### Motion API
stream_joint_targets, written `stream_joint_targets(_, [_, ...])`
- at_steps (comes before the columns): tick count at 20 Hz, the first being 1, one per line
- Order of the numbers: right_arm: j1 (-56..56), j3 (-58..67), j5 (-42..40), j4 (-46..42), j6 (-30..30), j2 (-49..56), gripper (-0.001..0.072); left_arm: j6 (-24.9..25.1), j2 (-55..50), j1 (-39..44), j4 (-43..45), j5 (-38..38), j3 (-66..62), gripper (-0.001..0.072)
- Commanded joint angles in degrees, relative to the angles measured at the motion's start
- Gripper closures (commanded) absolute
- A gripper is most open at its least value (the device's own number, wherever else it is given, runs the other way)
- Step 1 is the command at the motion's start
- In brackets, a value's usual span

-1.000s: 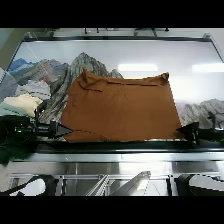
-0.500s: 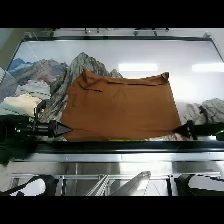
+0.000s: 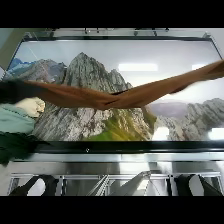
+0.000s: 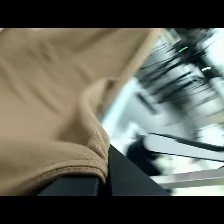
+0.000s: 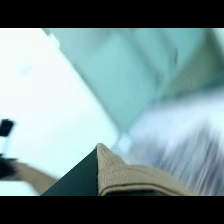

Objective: Fold the shirts.

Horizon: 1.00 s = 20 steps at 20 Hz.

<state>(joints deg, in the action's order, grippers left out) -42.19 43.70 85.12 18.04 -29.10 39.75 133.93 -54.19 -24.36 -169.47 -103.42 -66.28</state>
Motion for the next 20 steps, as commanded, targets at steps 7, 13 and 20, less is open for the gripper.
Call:
stream_joint_targets(7, [-7.7, 18.9, -35.3, -11.7, 4.5, -24.6, 0.0697, -6.4, 4.1, -13.3, -2.3, 5.8, -45.1, 0.0678])
stream_joint_targets(13, [-6.7, 16.3, -13.7, -13.2, -3.1, -5.7, 0.0697, -8.8, -11.0, 6.5, 8.2, 6.0, -33.7, 0.0679])
stream_joint_targets(20, [8.6, 6.4, -19.1, -17.8, 1.8, 23.6, 0.0698, -2.1, -33.8, 11.3, 13.8, 16.3, -24.1, 0.0678])
